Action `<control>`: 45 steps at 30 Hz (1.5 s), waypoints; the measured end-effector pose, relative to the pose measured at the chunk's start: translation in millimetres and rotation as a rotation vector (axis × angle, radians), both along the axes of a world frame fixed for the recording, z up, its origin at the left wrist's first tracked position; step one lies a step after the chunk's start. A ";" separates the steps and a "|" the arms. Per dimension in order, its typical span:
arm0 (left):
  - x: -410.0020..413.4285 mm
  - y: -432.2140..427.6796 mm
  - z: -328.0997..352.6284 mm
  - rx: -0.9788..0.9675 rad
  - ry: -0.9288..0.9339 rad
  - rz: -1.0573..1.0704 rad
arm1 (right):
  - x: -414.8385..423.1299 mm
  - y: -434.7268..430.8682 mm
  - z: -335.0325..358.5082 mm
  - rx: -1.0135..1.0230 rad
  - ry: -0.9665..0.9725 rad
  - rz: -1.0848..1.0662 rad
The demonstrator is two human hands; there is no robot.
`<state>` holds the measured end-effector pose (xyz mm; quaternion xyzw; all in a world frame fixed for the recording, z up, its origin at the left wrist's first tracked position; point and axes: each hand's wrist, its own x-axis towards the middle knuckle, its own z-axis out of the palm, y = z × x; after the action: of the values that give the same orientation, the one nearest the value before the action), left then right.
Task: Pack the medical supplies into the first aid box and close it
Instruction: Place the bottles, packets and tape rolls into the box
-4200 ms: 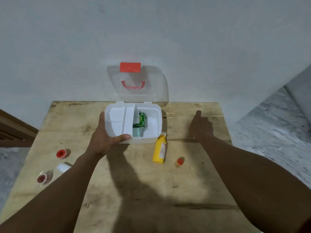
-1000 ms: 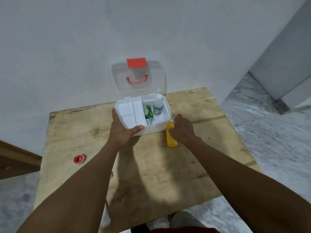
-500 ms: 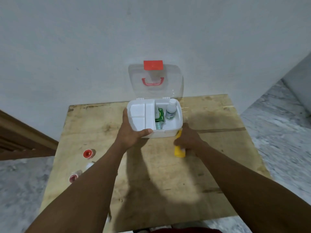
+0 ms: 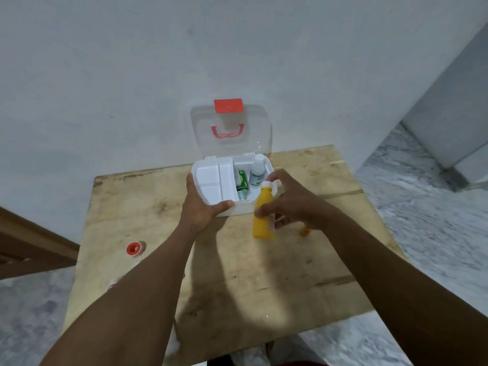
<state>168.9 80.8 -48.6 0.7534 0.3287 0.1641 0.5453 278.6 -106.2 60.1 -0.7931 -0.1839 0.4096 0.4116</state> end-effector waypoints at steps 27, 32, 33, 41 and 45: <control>2.5 -3.4 -1.4 -0.016 -0.086 0.001 | 58.9 54.5 -91.7 -0.146 -1.084 0.052; 4.3 -4.8 1.7 -0.007 -0.080 -0.006 | 59.4 57.3 -94.9 -0.197 -1.057 0.018; 4.0 -4.5 1.2 -0.006 -0.078 -0.007 | 59.6 57.3 -95.1 -0.212 -1.037 0.016; 2.7 -2.7 0.1 -0.032 -0.098 -0.005 | 65.1 45.1 -81.3 -0.157 -0.734 0.005; 1.3 -2.2 -1.3 -0.030 -0.084 -0.011 | 59.5 22.4 -66.9 -0.234 -0.704 -0.010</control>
<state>170.2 78.6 -49.9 0.7393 0.3040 0.1875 0.5708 338.1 -83.8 -6.9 -0.9280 -0.2622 0.1279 0.2319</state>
